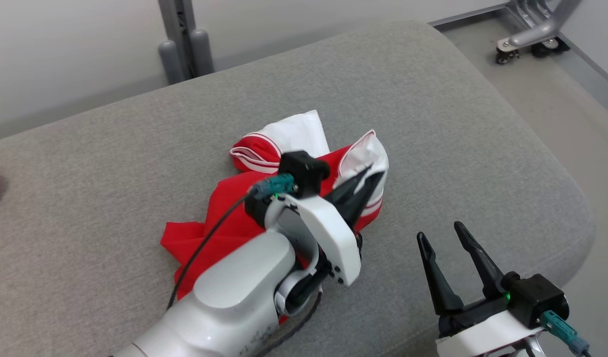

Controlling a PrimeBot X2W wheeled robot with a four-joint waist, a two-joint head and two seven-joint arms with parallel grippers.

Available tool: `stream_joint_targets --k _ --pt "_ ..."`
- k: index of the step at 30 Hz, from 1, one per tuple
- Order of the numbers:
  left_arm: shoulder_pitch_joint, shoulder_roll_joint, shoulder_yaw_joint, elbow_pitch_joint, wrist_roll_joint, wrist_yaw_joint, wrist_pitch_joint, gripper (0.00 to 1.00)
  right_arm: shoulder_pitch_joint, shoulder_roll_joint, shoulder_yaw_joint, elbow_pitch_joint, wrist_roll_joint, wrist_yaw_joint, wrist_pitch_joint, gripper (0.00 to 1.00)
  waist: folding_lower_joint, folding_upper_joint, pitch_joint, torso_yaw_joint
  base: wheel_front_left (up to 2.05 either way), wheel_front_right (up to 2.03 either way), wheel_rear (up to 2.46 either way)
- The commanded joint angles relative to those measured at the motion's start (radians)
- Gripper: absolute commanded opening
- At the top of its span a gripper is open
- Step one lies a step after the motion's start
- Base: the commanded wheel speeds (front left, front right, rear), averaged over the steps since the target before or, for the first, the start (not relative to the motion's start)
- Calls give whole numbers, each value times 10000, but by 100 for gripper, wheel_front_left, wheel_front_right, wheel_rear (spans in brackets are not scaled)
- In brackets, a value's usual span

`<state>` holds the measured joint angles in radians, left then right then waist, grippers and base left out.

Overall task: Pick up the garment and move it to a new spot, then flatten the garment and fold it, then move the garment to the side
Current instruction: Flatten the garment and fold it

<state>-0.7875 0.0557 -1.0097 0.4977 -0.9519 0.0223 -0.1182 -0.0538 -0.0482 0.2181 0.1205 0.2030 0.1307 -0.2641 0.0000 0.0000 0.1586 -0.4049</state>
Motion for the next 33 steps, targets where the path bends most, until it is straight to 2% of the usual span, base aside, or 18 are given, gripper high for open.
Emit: stream_joint_targets --k 1,3,4,5,6,10,13,15,22,25,27,33 --pt "162 -59 -360 65 -328 -133 -202 0 -93 -44 32 48 83 1 -5 100 0 0 209 -428 0 0 0" --pt "279 -4 -906 271 -776 -217 -317 0 -112 -50 -9 55 99 1 -5 100 0 0 281 -552 0 0 0" --pt "334 3 -1114 325 -977 -235 -399 28 -114 -44 -49 42 136 1 -6 100 0 0 308 -573 0 0 0" --pt "342 5 -1273 394 -1173 -226 -469 95 -102 -42 -93 37 155 1 -6 100 0 0 322 -565 0 0 0" --pt "283 -6 -1407 436 -1321 -219 -555 100 -85 -39 -141 34 169 1 -5 100 0 0 325 -541 0 0 0" --pt "115 -28 -1669 161 -1834 -582 -896 100 162 -45 -409 113 87 1 -5 100 0 0 119 -179 0 0 0" --pt "111 -16 -1432 -211 -1914 -516 -1164 100 276 -45 -477 113 4 1 -6 100 0 0 -125 214 0 0 0" --pt "326 306 -1111 -544 -1936 -246 -1276 100 366 -53 -585 70 -20 1 -5 100 0 0 -277 485 0 0 0" --pt "1563 2679 168 -1107 -1983 1578 -1372 100 490 -53 -619 -24 -130 1 -5 100 0 0 -430 1311 0 0 0" --pt "2110 3321 427 -868 -2530 1946 -911 100 501 -46 -607 -35 -142 1 -6 100 0 0 -330 1552 0 0 0" --pt "2200 3450 522 -782 -2748 1972 -751 100 478 -46 -585 -30 -148 1 -6 100 0 0 -282 1603 0 0 0" --pt "2475 3224 811 -447 -4119 1268 568 100 246 -50 -479 23 -91 1 -6 100 0 0 -60 1664 0 0 0"
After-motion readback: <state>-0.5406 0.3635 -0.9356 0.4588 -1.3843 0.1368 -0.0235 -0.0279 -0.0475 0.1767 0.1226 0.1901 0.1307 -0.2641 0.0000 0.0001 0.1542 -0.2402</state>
